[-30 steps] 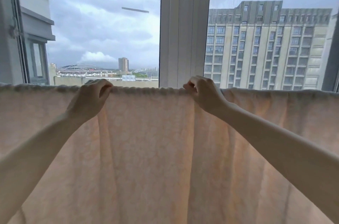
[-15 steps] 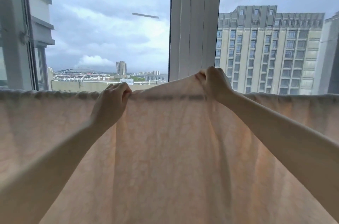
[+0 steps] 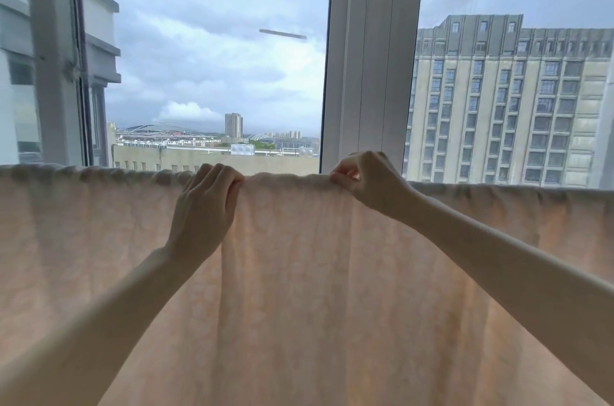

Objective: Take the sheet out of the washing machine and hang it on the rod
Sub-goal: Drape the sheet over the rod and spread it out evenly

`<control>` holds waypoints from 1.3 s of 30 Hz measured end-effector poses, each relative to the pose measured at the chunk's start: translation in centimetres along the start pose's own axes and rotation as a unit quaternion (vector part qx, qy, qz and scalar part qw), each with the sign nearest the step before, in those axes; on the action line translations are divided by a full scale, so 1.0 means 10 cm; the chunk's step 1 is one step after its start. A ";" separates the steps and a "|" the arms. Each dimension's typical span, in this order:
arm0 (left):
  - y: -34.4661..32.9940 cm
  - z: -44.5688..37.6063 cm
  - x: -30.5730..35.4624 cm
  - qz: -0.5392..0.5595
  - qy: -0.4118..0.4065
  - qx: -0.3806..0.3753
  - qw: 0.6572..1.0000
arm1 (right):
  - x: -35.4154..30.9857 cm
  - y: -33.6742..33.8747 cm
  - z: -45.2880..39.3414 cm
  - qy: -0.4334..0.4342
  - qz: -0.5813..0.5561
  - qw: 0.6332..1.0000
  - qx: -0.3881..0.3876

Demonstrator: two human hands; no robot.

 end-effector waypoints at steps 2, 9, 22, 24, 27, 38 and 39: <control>0.09 -0.02 -0.05 -0.013 -0.015 0.025 0.999 | -0.01 0.05 -0.06 0.004 0.013 0.999 0.047; 0.06 0.10 -0.05 -0.013 -0.110 -0.039 0.993 | -0.33 -0.10 0.00 0.104 0.043 0.993 0.047; 0.08 -0.02 -0.96 -0.053 0.120 -0.135 0.982 | -0.46 -0.58 -0.19 0.083 0.008 0.996 -0.044; 0.12 -0.03 -1.01 -0.037 0.109 -0.139 0.984 | -0.54 -0.67 -0.21 0.089 0.011 0.995 -0.041; 0.21 -0.08 -1.07 -0.010 0.099 -0.117 0.988 | -0.68 -0.81 -0.27 0.090 0.013 0.995 -0.033; 0.49 -0.05 -1.66 -0.010 0.171 -0.072 0.983 | -0.66 -0.99 -0.32 -0.050 0.037 0.996 0.058; 0.54 -0.04 -1.66 0.003 0.173 -0.069 0.982 | -0.68 -0.97 -0.33 -0.058 0.018 0.996 0.064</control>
Point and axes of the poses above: each hand's wrist, its own z-axis away from the middle knuckle, its own y-axis out of the back of the hand, x = y × z, the point moved 7 cm from there along -z, towards the middle knuckle, and after that the axes turned 12 degrees about x, right-handed, at the moved point
